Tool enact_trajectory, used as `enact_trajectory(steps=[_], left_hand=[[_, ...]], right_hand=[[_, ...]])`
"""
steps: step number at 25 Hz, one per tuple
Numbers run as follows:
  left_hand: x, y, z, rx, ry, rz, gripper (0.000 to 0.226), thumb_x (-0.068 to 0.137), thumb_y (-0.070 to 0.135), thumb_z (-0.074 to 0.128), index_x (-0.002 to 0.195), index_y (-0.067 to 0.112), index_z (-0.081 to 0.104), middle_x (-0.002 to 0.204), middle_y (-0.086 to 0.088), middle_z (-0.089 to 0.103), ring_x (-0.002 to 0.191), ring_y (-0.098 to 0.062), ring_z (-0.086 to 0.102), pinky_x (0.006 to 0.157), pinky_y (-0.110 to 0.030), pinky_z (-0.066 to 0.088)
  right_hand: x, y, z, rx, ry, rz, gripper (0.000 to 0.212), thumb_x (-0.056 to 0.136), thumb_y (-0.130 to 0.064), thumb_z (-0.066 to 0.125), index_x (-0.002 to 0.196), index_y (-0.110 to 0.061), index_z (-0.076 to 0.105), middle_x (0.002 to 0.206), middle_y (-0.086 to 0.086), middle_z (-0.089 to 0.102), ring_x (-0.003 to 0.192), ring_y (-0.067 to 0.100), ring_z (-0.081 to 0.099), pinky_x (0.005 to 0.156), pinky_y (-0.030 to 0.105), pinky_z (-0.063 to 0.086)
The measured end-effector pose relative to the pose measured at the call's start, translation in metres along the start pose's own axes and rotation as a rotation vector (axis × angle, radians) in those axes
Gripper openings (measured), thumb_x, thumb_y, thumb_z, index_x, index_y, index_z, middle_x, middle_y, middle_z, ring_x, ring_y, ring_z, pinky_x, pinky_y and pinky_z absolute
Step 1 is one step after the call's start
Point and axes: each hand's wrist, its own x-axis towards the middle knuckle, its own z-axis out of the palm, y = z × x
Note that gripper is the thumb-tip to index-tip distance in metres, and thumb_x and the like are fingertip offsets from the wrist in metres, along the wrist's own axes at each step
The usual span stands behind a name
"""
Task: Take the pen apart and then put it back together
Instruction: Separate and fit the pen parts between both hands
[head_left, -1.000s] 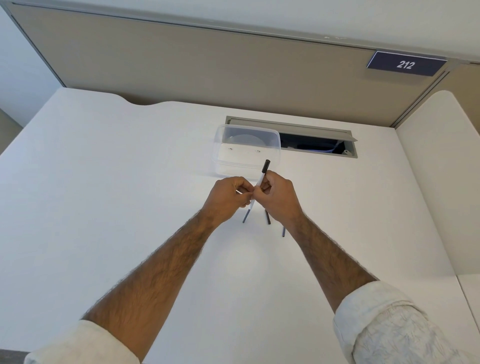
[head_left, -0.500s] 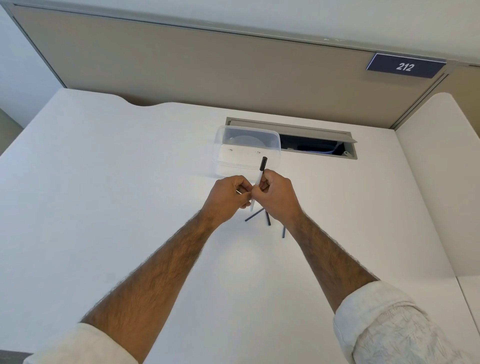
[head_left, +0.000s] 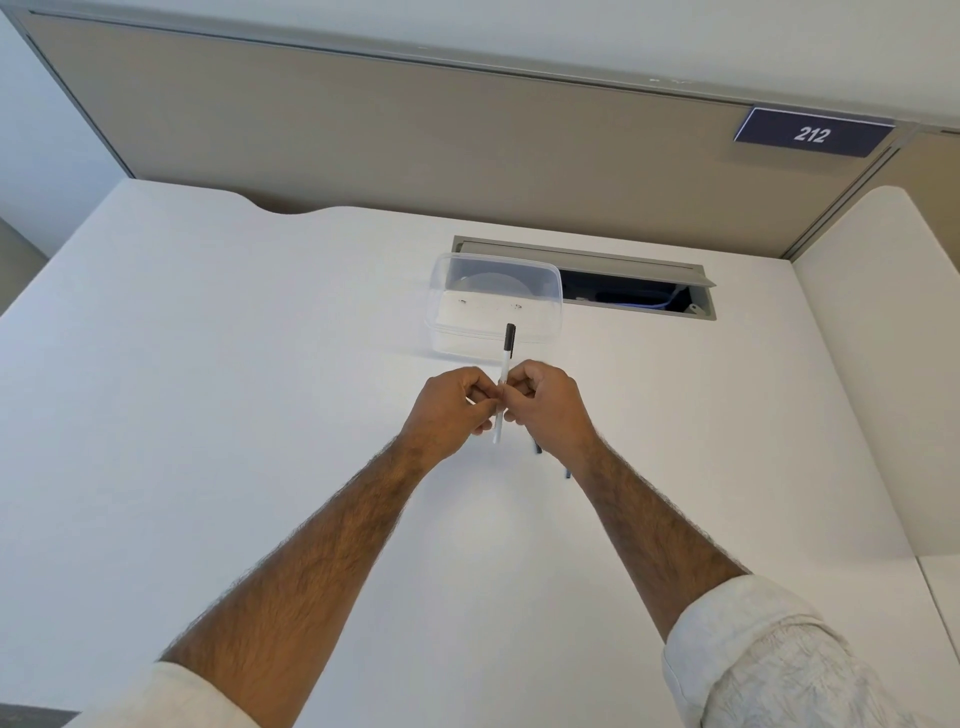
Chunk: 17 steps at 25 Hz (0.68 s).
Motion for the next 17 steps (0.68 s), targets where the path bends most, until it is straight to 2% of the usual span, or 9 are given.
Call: enact_trajectory(steps=[2,8,11,14,17], left_hand=[[-0.007,-0.007,0.002,-0.030,0.006,-0.038,0.003,0.090,0.013,0.074,0.093,0.013,0.073,0.083,-0.003,0.076,0.063,-0.013,0.074,0.066,-0.030,0.065],[-0.030,-0.039,0.006,-0.051,0.065,-0.156,0.002,0.090,0.015,0.074,0.092,0.015,0.076,0.076,0.003,0.076,0.064,-0.017,0.074,0.062,-0.031,0.064],[-0.032,-0.053,0.001,-0.036,0.113,-0.215,0.006,0.092,0.017,0.072,0.092,0.015,0.078,0.078,0.003,0.078,0.064,-0.018,0.073,0.061,-0.030,0.063],[-0.029,-0.063,-0.007,-0.023,0.166,-0.266,0.008,0.092,0.017,0.071,0.088,0.013,0.077,0.078,-0.001,0.078,0.062,-0.016,0.070,0.065,-0.037,0.065],[-0.025,-0.071,-0.015,0.003,0.201,-0.293,0.011,0.091,0.019,0.073,0.082,0.013,0.075,0.076,-0.003,0.078,0.059,-0.016,0.069,0.067,-0.041,0.065]], right_hand=[[-0.007,0.004,0.006,0.065,0.007,0.061,0.009,0.087,-0.014,0.071,0.086,-0.005,0.069,0.076,0.010,0.077,0.057,0.012,0.068,0.056,0.024,0.053],[-0.021,0.020,0.038,0.106,-0.017,0.184,0.008,0.090,-0.010,0.067,0.087,-0.005,0.072,0.077,0.009,0.077,0.054,0.009,0.067,0.052,0.021,0.051],[-0.020,0.023,0.059,0.128,-0.033,0.252,0.009,0.091,-0.007,0.063,0.092,-0.005,0.072,0.083,0.010,0.077,0.057,0.012,0.066,0.055,0.024,0.054],[-0.018,0.021,0.080,0.160,-0.019,0.306,0.010,0.089,-0.005,0.061,0.088,-0.002,0.071,0.079,0.010,0.077,0.056,0.014,0.066,0.059,0.031,0.056],[-0.015,0.018,0.096,0.181,-0.011,0.334,0.012,0.087,-0.002,0.058,0.088,0.004,0.069,0.077,0.010,0.076,0.055,0.015,0.065,0.058,0.032,0.057]])
